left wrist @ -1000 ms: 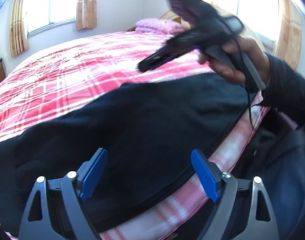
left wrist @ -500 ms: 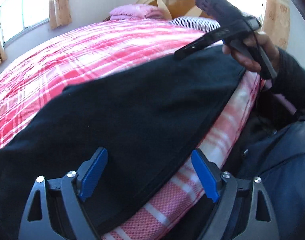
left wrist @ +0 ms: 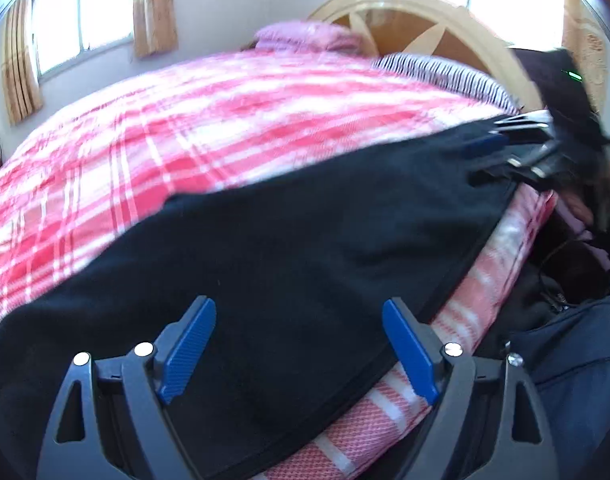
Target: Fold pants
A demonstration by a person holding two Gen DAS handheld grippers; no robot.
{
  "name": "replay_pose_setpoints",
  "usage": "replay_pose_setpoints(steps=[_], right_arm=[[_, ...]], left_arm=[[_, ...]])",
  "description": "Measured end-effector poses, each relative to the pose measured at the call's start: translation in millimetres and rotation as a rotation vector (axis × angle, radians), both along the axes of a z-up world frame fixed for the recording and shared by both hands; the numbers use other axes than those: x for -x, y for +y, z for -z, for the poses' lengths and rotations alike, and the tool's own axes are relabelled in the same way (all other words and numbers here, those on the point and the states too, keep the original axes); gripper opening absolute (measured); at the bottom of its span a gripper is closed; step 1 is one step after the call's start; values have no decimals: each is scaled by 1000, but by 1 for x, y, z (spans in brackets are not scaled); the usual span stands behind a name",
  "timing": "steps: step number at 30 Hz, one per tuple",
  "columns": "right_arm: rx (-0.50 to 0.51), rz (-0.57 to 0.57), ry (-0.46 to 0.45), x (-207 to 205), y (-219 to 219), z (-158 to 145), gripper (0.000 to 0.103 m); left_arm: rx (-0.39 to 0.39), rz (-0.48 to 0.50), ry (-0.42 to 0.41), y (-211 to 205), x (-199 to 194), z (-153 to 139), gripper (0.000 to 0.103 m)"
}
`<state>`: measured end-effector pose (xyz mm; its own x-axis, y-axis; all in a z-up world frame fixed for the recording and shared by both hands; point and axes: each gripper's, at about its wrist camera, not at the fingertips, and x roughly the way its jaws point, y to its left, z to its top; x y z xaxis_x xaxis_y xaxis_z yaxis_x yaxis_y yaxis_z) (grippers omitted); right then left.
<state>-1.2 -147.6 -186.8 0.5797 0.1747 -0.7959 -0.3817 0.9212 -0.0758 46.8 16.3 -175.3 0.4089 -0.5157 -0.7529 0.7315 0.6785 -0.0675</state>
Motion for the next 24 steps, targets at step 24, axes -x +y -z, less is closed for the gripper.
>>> replay_pose_setpoints(steps=[24], right_arm=[[48,6,-91,11,16,14,51]], left_arm=[[86,-760,-19,224,-81,-6,88]])
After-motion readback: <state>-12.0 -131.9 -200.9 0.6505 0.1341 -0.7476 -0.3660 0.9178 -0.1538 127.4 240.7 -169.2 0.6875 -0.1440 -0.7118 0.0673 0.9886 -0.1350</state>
